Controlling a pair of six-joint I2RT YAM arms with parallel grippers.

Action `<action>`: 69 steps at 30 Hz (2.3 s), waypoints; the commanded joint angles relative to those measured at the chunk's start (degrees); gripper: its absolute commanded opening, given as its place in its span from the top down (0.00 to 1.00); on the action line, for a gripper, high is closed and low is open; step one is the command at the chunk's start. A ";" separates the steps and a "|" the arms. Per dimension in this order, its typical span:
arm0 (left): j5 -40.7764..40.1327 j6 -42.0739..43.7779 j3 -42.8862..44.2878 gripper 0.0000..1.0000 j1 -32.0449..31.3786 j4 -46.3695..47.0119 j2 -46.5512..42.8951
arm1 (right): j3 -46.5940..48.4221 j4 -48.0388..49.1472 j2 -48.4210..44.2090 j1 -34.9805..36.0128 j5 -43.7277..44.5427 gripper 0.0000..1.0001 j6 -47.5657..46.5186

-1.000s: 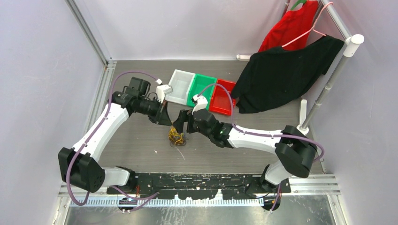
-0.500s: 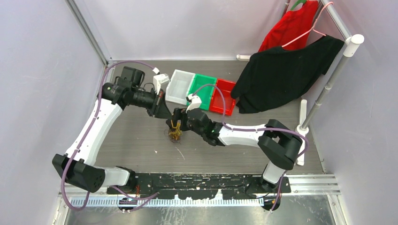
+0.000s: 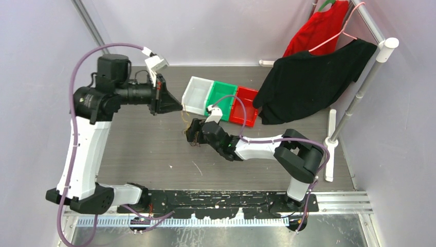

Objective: Untangle the cables

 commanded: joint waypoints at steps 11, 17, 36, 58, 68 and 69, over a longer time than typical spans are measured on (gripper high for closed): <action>-13.28 -3.45 28.64 1.00 -0.14 2.74 2.84 | -5.69 -2.02 -0.48 0.95 6.40 0.19 6.32; -21.38 -1.85 33.79 1.00 -0.13 9.15 3.14 | -7.78 -3.93 -0.40 1.50 6.99 0.20 9.95; -41.20 7.63 24.68 1.00 -0.13 61.87 -2.80 | -8.84 -4.77 0.09 2.78 7.74 0.19 11.22; -38.12 15.02 25.59 1.00 -0.13 65.07 1.72 | -7.79 -6.89 -4.09 2.95 7.40 0.11 7.94; -32.52 11.96 8.64 1.00 -0.15 57.48 -7.31 | -1.84 -15.86 -15.27 1.96 6.93 0.00 -3.12; -31.85 11.48 6.64 1.00 -0.14 57.32 -8.14 | -1.26 -16.42 -16.10 1.59 6.18 0.00 -3.94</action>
